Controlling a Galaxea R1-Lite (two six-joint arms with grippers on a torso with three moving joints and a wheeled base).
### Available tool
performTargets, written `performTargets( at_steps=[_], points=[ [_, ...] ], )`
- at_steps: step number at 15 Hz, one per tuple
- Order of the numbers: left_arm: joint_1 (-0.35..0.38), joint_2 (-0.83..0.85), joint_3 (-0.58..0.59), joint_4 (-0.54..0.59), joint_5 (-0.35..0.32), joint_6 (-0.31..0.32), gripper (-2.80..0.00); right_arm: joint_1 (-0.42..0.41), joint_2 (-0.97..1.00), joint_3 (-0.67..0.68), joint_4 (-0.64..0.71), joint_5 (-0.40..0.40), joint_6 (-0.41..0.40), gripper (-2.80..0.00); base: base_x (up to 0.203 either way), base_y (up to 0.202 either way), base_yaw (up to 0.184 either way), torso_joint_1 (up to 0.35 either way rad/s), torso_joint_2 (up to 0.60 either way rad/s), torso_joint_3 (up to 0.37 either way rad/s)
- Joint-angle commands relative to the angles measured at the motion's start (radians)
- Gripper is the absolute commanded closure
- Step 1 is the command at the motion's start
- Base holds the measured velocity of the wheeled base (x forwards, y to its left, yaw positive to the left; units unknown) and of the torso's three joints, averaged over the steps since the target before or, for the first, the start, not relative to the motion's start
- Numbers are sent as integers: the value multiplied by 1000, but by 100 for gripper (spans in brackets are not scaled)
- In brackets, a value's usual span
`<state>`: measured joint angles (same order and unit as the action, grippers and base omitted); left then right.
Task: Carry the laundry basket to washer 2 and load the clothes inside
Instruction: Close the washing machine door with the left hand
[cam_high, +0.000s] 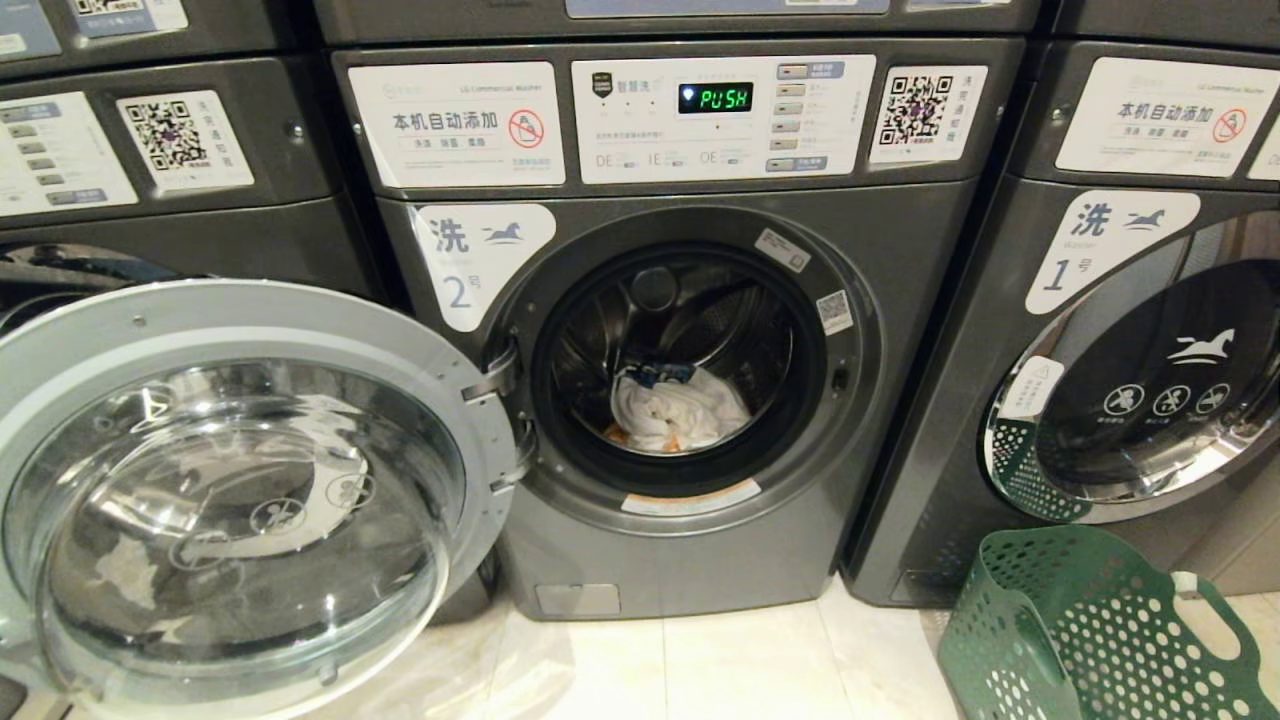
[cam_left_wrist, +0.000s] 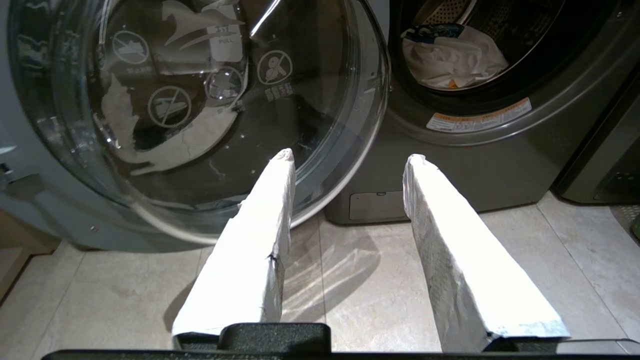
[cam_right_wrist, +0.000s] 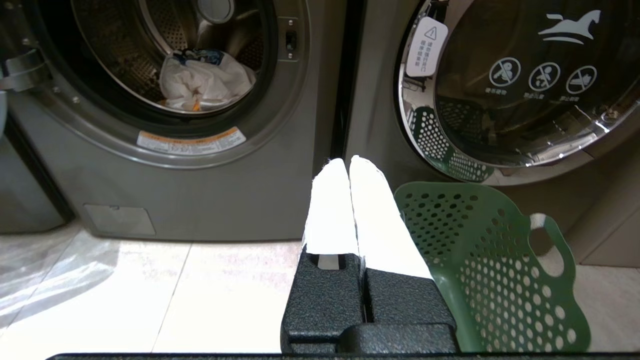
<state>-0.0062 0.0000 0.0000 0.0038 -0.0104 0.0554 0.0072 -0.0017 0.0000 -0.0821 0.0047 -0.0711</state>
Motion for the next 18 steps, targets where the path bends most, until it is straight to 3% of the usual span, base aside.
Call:
performTargets(
  at_steps=[1,6,10,12,14,16,18],
  points=[
    [0,0,0,-1,0,0,0,0,2,35,-1,0,-1,0,-198,0,1,2,7,10],
    [0,0,0,-2,1,0,0,0,2,34,-1,0,1,0,-179,0,1,0,2,5],
    [0,0,0,-1,2,-3,0,0,2,34,-1,5,-4,0,0,0,0,0,0,0],
    [0,0,0,0,-14,43,0,0,2,34,-2,5,-7,0,0,0,0,0,0,0],
    [0,0,-14,-16,-4,13,0,0,2,34,-1,1,6,0,0,0,0,0,0,0],
    [0,18,-156,3,-17,15,0,0,3,34,-1,0,7,0,0,0,0,0,0,0],
    [0,148,-361,47,-30,20,0,0,2,34,-4,1,23,0,0,0,0,0,0,0]
  ],
)
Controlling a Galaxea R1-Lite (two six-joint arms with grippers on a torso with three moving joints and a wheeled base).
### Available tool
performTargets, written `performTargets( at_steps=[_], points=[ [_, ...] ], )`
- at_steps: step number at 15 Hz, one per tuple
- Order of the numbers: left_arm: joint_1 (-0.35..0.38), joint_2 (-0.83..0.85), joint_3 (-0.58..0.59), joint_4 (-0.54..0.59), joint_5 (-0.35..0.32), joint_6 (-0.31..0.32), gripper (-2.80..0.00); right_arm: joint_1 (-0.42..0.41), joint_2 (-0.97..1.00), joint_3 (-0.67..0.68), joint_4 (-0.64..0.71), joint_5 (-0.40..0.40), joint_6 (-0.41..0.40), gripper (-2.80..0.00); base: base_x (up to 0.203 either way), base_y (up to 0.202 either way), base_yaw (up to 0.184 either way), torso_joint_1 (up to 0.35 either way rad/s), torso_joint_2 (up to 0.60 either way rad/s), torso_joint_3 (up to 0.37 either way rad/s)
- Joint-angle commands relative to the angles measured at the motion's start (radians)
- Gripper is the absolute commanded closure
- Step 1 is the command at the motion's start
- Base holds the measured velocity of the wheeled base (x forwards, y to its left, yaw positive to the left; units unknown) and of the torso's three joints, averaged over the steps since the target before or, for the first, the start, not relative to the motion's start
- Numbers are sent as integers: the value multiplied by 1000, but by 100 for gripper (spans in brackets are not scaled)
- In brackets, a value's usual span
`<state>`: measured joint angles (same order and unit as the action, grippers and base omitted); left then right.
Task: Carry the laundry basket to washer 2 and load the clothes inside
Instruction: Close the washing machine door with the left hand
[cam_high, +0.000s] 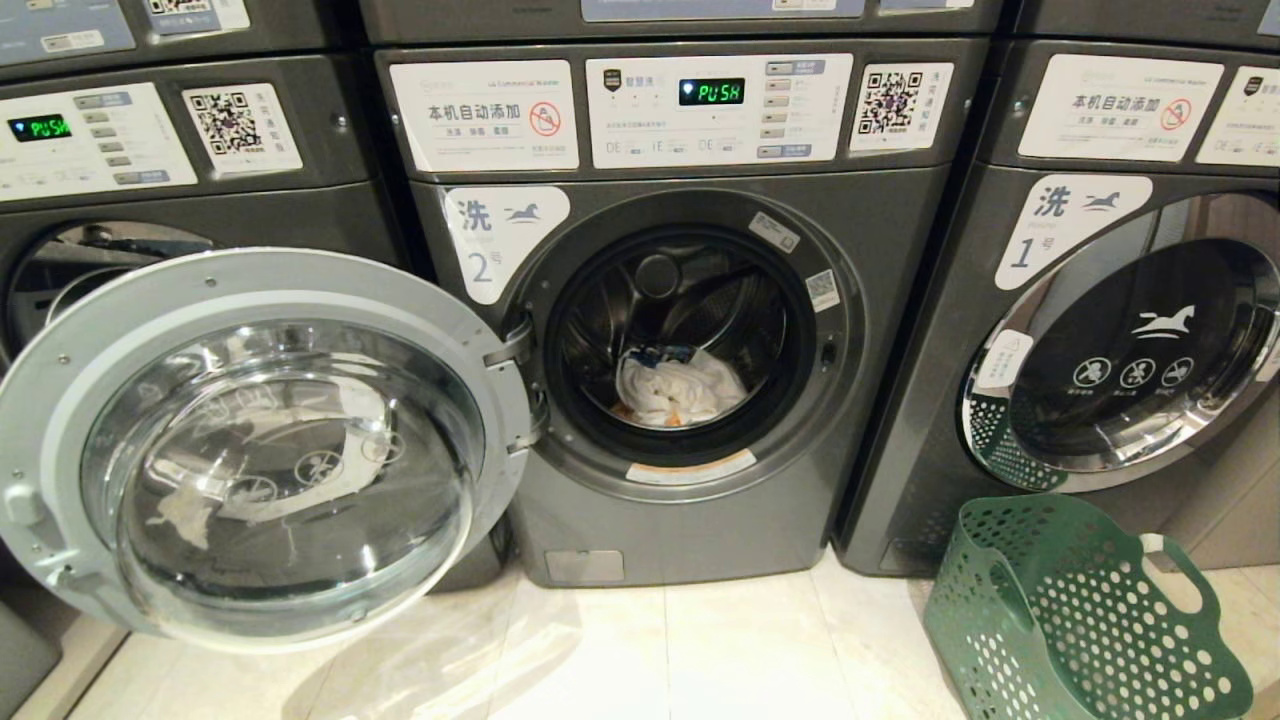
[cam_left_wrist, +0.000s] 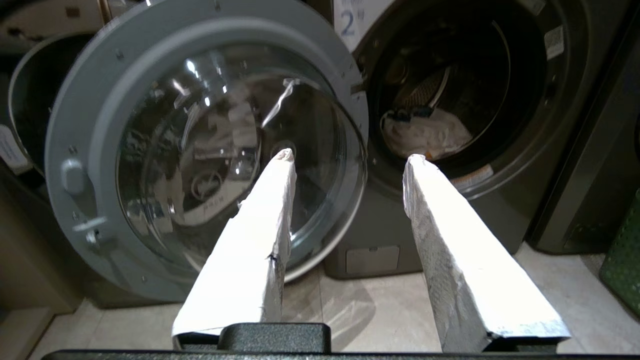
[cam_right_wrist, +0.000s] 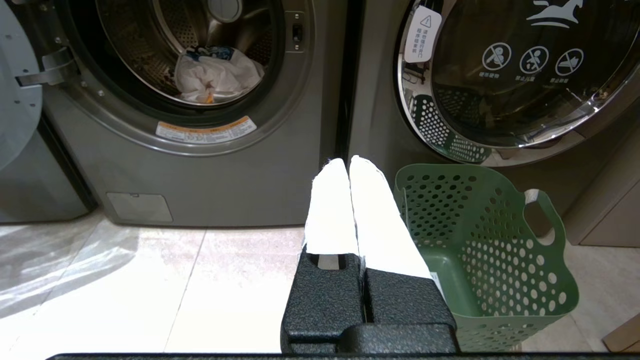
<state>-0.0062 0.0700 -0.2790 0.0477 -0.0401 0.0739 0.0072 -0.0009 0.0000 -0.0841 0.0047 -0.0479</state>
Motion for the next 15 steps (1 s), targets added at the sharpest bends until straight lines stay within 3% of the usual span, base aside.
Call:
performTargets(
  at_steps=[1,3,5,8,13,15],
  points=[
    [0,187,-170,14,-1,3,0,0,2,32,0,0,5,0,0,0,0,0,0,0],
    [0,479,-369,27,36,1,0,0,1,34,-2,0,11,0,0,0,0,0,0,0],
    [7,766,-577,32,118,-19,0,0,1,34,-3,-1,28,0,0,0,0,0,0,0],
    [110,1113,-845,30,187,-62,0,0,1,34,-3,-3,42,0,0,0,0,0,0,0],
    [319,1499,-1185,-69,156,-105,0,0,1,34,-3,-18,62,0,0,0,0,0,0,0],
    [395,1597,-1280,-79,104,-121,0,0,1,32,-3,-18,62,0,0,0,0,0,0,0]
  ],
)
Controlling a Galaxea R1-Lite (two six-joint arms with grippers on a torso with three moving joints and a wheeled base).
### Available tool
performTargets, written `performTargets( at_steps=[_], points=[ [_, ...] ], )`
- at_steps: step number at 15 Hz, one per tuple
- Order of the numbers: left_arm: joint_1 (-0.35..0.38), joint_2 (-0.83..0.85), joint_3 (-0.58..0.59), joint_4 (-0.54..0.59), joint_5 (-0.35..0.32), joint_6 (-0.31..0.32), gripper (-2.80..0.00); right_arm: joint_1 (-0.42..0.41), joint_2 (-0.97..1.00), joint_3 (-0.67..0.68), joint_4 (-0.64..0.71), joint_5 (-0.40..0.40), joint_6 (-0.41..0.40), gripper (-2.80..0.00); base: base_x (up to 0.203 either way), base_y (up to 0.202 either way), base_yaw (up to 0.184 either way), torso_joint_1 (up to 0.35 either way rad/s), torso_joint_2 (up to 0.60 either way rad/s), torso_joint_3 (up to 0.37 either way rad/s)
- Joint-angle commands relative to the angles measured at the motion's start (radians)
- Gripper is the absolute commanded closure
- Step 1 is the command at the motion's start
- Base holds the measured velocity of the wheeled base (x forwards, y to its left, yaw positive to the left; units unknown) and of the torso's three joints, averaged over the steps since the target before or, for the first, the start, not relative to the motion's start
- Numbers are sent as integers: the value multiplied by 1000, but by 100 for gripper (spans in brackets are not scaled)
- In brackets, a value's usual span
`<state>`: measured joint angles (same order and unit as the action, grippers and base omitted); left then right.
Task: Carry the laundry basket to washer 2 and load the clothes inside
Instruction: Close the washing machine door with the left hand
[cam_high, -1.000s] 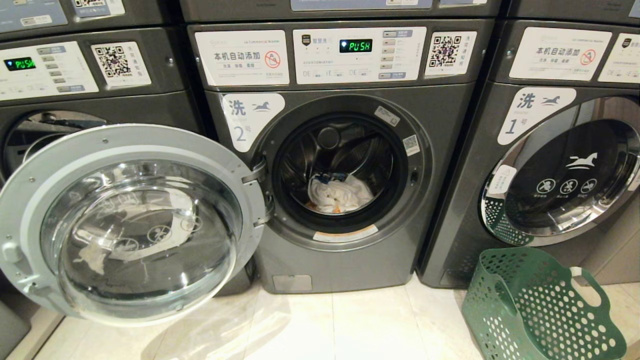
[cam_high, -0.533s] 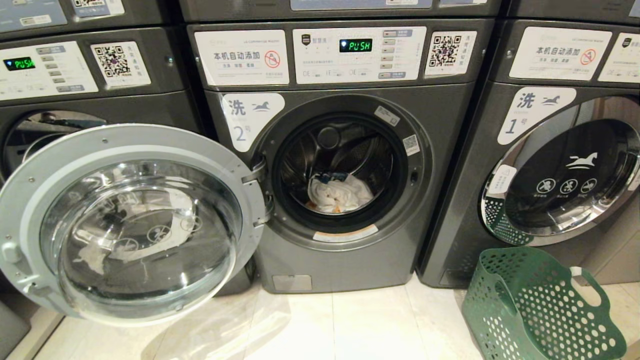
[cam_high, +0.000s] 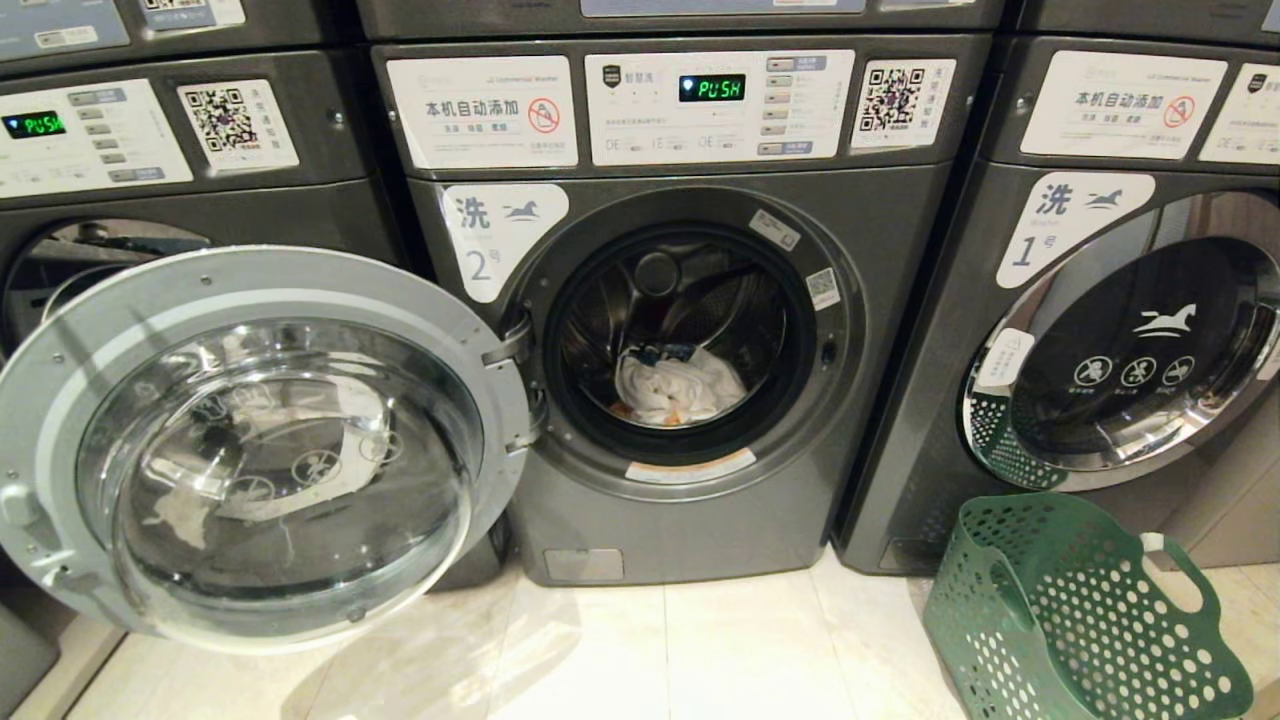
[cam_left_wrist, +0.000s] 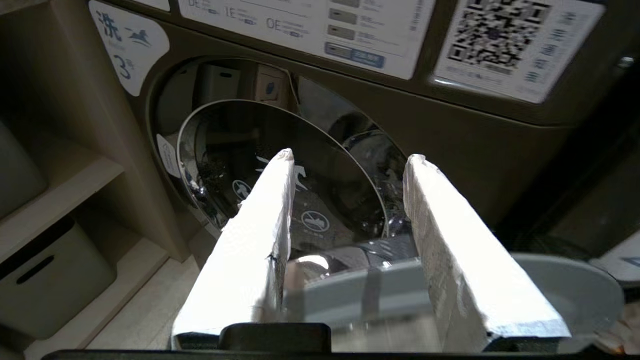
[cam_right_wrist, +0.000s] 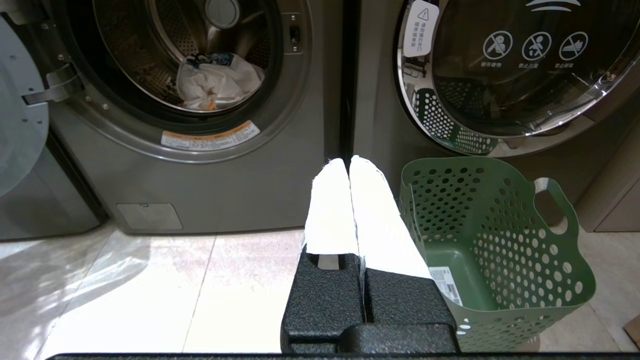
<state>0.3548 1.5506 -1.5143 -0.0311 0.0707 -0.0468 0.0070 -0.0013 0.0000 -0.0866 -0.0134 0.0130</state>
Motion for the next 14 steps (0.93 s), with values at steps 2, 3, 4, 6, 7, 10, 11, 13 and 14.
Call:
performTargets(
  at_steps=[2,3,4,6,7,10,11,13,14],
  points=[
    [73,191,-94,4,-89,-12,0,1,1,32,-1,0,2,0,0,0,0,0,0,0],
    [82,220,-102,19,-134,-19,0,0,1,33,-1,0,4,0,0,0,0,0,0,0],
    [88,242,-107,61,-189,-35,0,1,1,32,-1,0,4,0,0,0,0,0,0,0],
    [91,282,-119,117,-240,-89,0,1,1,33,-1,0,4,0,0,0,0,0,0,0],
    [90,308,-133,145,-245,-114,0,0,1,33,-1,0,4,0,0,0,0,0,0,0],
    [76,314,-178,350,-276,-136,0,1,3,33,-1,0,4,0,0,0,0,0,0,0],
    [71,297,-194,429,-312,-143,0,1,1,34,-1,0,2,0,0,0,0,0,0,0],
    [54,236,-220,602,-355,-151,0,-1,1,32,-1,0,-1,0,0,0,0,0,0,0],
    [43,199,-225,678,-385,-151,0,1,1,32,1,0,-5,0,0,0,0,0,0,0]
  ],
)
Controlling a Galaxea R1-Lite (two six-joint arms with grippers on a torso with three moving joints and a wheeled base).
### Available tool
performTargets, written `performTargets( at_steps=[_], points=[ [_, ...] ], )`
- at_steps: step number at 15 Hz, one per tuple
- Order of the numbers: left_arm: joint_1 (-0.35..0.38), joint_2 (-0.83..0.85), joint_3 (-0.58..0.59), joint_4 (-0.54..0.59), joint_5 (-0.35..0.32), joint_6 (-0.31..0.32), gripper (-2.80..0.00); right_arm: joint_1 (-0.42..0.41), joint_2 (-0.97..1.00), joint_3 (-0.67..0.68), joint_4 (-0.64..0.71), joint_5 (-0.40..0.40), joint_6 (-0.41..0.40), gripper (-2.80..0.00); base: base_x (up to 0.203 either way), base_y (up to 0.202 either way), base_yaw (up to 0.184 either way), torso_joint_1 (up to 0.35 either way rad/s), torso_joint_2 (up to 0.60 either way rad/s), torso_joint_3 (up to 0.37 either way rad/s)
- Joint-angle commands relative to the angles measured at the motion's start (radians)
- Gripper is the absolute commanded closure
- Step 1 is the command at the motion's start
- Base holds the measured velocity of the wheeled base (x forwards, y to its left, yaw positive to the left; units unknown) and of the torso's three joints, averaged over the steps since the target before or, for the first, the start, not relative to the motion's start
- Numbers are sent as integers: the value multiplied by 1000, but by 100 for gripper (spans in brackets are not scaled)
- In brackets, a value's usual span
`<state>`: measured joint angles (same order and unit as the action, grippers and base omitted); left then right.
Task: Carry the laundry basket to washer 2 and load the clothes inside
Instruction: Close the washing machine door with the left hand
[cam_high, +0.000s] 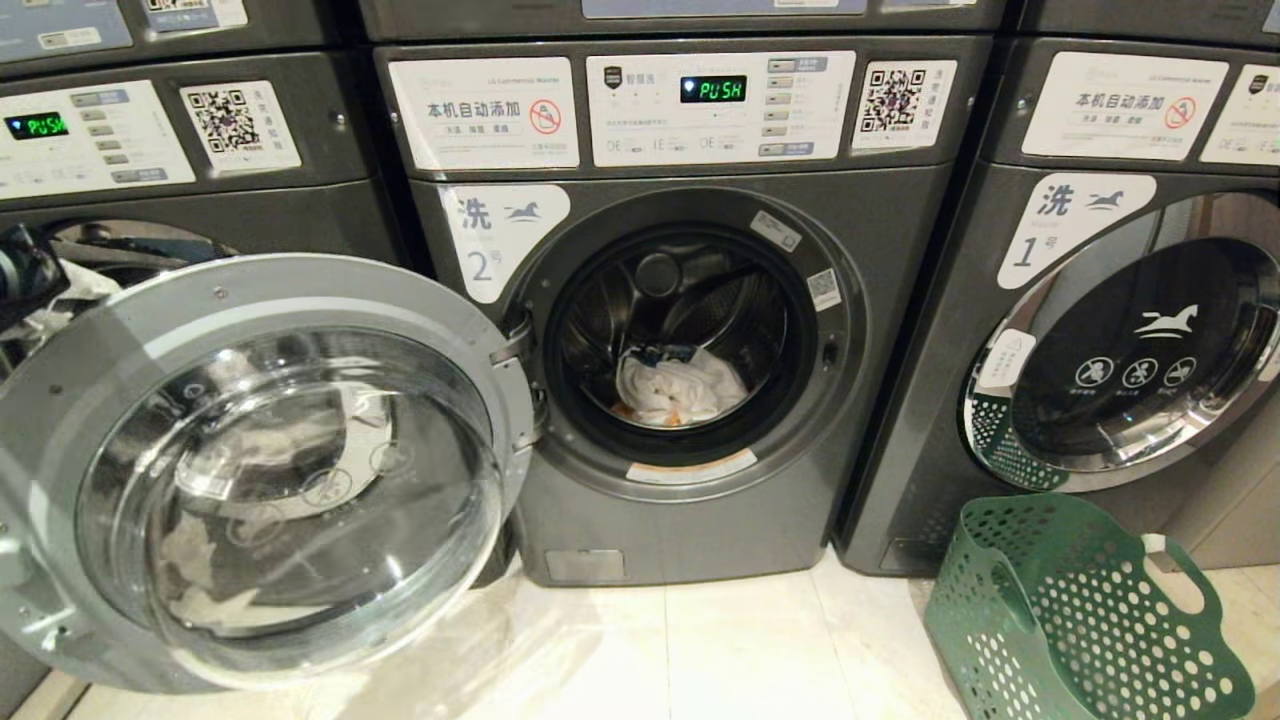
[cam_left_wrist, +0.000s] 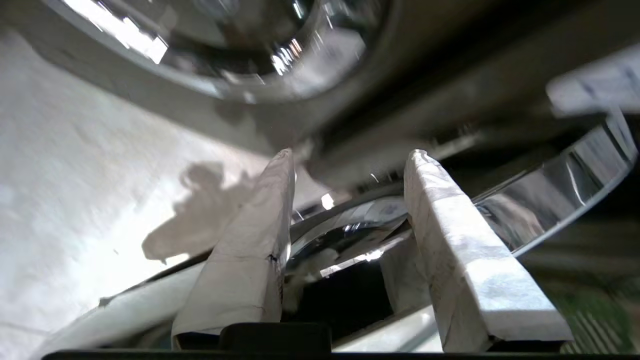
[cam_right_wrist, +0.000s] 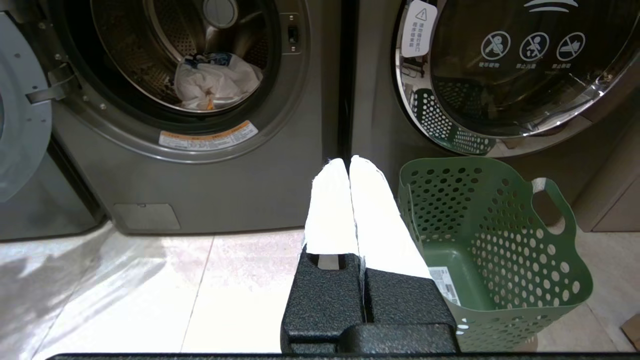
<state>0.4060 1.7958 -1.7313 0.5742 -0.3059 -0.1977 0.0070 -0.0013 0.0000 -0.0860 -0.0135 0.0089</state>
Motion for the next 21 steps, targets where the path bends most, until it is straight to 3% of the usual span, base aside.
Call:
performTargets(
  at_steps=[1,4,7,11,13,16,18,21],
  points=[
    [-23,-85,-10,139,-42,-1,0,1,1,32,0,0,-2,0,0,0,0,0,0,0],
    [-109,-213,-9,371,-113,0,0,1,3,32,0,0,-1,0,0,0,0,0,0,0],
    [-230,-289,-6,529,-134,2,0,0,3,32,0,0,-1,0,0,0,0,0,0,0],
    [-492,-368,81,581,-129,2,0,1,1,32,-1,0,6,0,0,0,0,0,0,0],
    [-618,-371,151,474,-93,4,0,0,1,32,-1,0,6,0,0,0,0,0,0,0],
    [-801,-325,301,91,92,14,0,1,1,34,-1,0,6,0,0,0,0,0,0,0],
    [-909,-219,360,-213,214,61,0,1,1,34,-1,0,8,0,0,0,0,0,0,0],
    [-1027,-36,350,-506,329,167,0,1,1,33,-1,0,8,0,0,0,0,0,0,0]
  ],
)
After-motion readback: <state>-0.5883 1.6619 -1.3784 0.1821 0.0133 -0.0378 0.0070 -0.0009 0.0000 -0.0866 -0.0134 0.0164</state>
